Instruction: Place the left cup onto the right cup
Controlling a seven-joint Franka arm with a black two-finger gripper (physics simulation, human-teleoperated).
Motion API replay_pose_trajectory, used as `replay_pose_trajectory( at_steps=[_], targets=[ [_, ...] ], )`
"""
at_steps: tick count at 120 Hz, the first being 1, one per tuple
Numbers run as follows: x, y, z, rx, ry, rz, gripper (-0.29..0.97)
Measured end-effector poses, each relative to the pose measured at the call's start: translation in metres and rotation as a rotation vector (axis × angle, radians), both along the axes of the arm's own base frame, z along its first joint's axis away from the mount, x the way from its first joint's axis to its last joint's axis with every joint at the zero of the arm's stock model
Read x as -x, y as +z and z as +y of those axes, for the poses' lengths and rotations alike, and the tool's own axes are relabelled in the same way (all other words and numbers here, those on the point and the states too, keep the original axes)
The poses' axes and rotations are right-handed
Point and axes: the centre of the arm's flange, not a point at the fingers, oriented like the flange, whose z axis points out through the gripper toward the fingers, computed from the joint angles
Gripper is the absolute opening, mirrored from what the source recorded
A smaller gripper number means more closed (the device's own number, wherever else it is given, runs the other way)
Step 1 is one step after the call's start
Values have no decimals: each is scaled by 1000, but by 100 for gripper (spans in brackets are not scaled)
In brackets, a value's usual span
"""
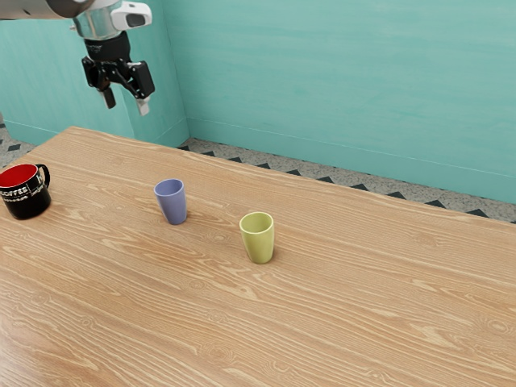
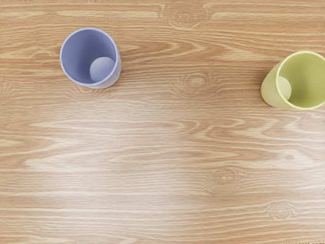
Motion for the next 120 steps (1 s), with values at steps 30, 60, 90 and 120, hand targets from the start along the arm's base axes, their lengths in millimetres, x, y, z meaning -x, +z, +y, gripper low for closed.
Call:
replay_pose_trajectory(
  at_steps=[30, 60, 90, 120],
  targets=[
    [-8, -15, 3, 3, -15, 20, 65],
    [-45, -81, -2, -8, -39, 77, 65],
    [-74, -138, 2, 0, -41, 97, 65],
    [-103, -161, 6, 10, -10, 69, 65]
  ],
)
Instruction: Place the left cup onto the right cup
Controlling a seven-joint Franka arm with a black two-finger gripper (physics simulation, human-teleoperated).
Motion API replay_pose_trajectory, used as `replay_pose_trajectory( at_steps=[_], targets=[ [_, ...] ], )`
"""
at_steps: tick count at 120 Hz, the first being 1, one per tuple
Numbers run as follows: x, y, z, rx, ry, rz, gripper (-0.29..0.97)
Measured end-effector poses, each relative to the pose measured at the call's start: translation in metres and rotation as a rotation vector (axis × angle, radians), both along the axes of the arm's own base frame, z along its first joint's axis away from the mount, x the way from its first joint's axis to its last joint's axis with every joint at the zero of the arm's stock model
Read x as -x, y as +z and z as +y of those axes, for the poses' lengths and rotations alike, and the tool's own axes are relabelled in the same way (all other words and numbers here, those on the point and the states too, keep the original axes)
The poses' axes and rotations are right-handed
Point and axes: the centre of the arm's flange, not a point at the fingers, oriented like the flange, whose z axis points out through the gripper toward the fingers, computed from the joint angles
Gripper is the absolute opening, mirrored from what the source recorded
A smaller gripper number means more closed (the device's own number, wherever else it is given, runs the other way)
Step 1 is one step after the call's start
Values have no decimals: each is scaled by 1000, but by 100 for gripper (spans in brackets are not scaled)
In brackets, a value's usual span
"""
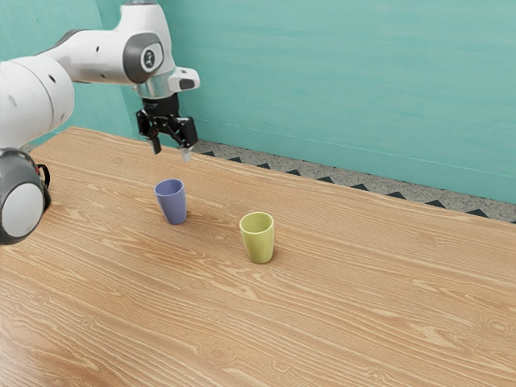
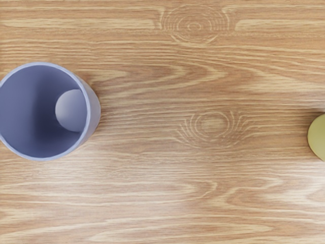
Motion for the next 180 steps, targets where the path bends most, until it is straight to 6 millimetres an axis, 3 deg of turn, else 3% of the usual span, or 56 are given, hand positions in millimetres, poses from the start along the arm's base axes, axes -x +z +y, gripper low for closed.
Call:
replay_pose_trajectory(
  at_steps=[40, 86, 138, 180],
  targets=[
    [-16, -37, 28, 2, 58, -6, 65],
    [-42, -77, 42, 14, 66, -25, 65],
    [-48, -138, 58, 22, 86, 19, 65],
    [-54, -163, 62, 32, 87, 17, 64]
  ],
)
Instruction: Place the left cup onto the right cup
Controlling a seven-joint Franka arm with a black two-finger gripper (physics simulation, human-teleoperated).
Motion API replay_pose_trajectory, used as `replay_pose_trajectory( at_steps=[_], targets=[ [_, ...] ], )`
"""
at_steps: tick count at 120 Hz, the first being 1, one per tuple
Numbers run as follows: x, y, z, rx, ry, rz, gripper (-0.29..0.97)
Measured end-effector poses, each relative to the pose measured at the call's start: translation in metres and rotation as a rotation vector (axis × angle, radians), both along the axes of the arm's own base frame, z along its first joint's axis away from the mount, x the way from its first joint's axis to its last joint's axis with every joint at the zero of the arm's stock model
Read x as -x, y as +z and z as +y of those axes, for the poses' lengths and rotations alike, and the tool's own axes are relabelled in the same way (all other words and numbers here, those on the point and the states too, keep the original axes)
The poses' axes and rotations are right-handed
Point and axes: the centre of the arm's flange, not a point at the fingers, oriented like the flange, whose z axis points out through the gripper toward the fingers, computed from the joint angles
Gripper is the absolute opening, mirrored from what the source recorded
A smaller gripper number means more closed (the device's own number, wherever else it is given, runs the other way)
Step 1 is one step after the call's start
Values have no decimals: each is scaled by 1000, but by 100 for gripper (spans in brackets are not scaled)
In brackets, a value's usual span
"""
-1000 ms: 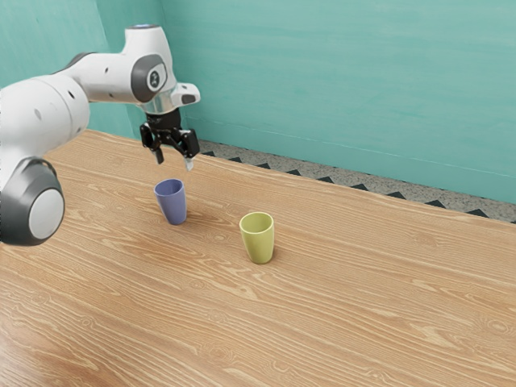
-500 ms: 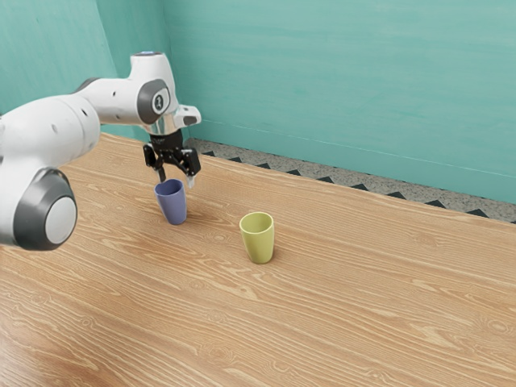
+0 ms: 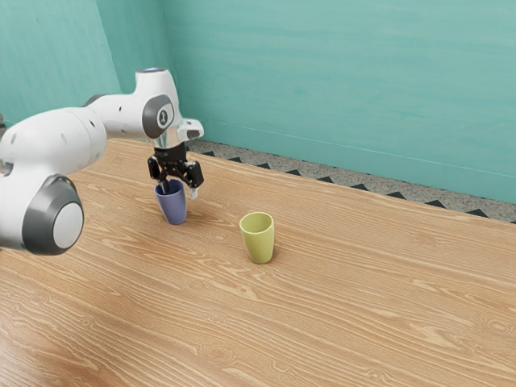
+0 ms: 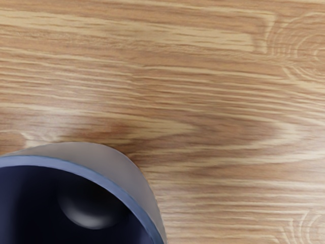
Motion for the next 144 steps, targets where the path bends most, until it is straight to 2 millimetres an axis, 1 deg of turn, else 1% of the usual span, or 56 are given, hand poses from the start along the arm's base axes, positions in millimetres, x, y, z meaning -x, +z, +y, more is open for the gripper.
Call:
replay_pose_trajectory(
  at_steps=[15, 24, 67, 76, 88, 103, 111, 131, 140, 144],
  targets=[
    [-2, -5, 0, 0, -1, -3, 61],
    [-3, -6, 0, 0, -1, -4, 55],
    [-3, -6, 3, 2, 5, -8, 11],
    [-3, -5, 3, 2, 4, -10, 4],
    [-4, -4, 3, 1, 3, -13, -3],
    [-4, 0, 4, -2, 3, -18, -7],
    [-4, 8, 4, -4, 2, -27, -8],
    [-3, 37, -2, -8, -7, -59, -9],
    [-3, 55, -10, -9, -17, -78, -10],
    [-2, 67, -13, -9, -21, -91, -10]
  ],
)
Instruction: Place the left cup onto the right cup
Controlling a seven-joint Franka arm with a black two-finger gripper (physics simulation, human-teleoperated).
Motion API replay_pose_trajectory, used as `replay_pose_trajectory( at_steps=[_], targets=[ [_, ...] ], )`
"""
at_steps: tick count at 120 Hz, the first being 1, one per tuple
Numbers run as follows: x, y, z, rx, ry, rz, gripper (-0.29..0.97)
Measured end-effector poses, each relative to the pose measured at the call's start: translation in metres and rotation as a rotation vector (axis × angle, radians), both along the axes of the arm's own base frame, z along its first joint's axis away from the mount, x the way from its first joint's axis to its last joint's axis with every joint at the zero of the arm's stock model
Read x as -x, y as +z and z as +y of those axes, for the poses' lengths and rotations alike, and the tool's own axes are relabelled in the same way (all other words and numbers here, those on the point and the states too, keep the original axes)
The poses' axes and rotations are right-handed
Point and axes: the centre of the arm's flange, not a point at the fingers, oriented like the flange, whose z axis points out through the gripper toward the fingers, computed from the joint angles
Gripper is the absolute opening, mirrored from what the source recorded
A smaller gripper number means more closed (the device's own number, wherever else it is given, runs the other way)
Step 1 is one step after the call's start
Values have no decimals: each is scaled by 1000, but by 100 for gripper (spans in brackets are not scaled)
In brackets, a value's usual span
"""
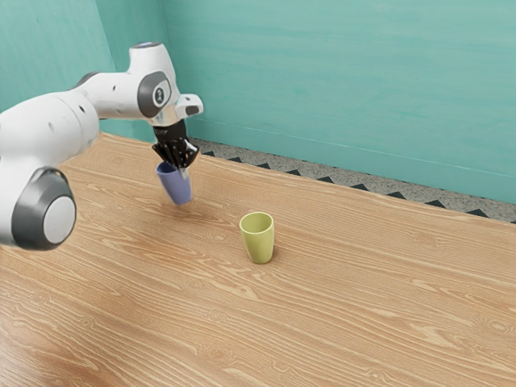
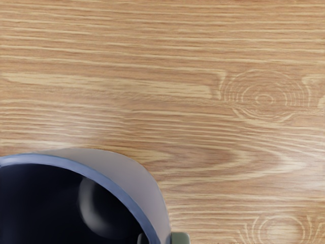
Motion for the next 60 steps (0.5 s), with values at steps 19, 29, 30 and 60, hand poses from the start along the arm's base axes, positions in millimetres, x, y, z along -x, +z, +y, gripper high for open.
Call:
replay_pose_trajectory(
  at_steps=[19, 29, 30, 60],
  targets=[
    [10, 54, -21, -1, -26, -46, -10],
    [18, 74, -32, -1, -39, -55, -10],
    [19, 76, -33, -1, -41, -55, -10],
    [30, 93, -72, 4, -93, -47, -11]
  ],
)
